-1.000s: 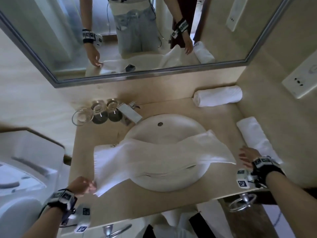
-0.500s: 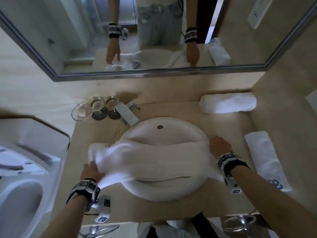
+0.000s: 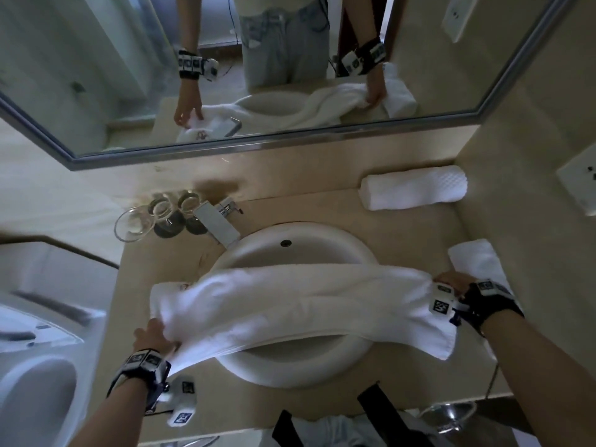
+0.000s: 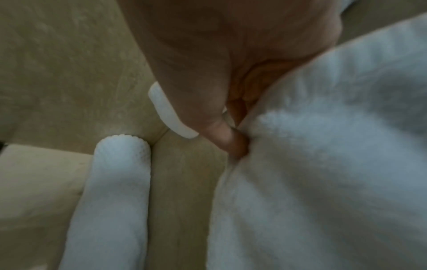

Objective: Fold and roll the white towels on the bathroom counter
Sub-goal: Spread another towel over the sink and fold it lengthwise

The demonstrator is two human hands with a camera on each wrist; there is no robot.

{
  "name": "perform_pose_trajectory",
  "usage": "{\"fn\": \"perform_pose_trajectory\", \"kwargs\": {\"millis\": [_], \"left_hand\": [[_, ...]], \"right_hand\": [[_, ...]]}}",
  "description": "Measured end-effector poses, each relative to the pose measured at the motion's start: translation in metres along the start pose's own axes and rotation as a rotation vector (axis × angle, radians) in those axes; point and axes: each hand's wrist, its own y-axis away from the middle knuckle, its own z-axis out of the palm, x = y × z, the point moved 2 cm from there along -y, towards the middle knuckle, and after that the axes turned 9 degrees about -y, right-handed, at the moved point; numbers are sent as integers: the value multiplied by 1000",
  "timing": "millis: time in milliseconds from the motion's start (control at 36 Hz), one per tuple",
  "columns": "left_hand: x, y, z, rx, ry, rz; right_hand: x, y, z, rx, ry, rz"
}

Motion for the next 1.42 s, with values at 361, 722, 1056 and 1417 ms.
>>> {"fn": "perform_pose_trajectory", "kwargs": {"millis": [361,722,1056,1417], "left_hand": [[-1,5,-5,0,2,9],[-7,12,-5,44,27,74],[-9,9,-3,5,87,57],[-9,-3,-6,-33,72,43]], "right_hand": [[-9,28,9,125,-641,-110],[-23,53,6,383,-1359,-96],[0,43,-11,256,-1357,3],[4,33,-21,-50,-833,45]]}}
